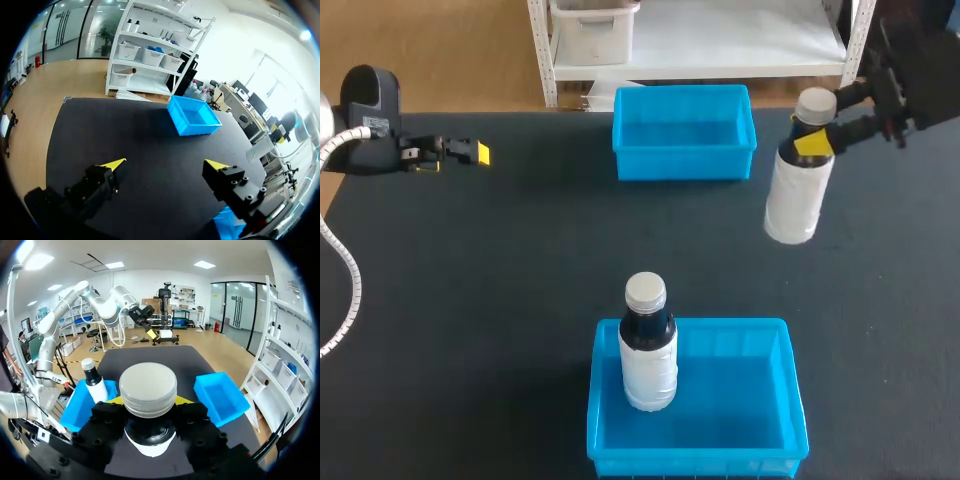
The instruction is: Pick up the bottle, and place it in the far bin if it is heavy, or in the near bin if it is light.
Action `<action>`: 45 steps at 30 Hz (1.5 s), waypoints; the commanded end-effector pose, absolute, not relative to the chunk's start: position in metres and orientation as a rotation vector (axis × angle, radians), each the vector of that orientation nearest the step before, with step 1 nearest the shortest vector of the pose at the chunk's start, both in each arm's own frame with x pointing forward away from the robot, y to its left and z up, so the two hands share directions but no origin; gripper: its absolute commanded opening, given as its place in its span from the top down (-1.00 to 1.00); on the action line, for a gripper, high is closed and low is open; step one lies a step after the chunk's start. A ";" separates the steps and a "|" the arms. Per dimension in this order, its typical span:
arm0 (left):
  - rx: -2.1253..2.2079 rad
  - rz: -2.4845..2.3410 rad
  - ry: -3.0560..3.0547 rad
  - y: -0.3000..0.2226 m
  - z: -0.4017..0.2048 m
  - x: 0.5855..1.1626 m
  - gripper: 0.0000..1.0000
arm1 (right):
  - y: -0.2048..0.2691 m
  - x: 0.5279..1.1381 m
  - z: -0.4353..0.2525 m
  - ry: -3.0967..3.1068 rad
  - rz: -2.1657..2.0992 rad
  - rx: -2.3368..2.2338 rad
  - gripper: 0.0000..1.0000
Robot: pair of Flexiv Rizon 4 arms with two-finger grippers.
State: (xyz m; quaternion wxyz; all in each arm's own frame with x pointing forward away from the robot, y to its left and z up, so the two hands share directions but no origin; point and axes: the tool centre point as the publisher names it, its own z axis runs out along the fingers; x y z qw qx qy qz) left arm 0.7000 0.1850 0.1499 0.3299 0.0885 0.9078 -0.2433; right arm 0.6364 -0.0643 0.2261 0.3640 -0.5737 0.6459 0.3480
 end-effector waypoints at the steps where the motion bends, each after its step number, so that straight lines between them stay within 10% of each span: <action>1: 0.231 -0.636 2.374 0.185 0.150 0.700 -1.00 | -0.067 0.609 0.235 1.677 0.814 -1.424 1.00; 45: 0.231 -0.636 2.374 0.185 0.150 0.700 -1.00 | -0.003 0.489 0.226 1.598 0.984 -1.560 1.00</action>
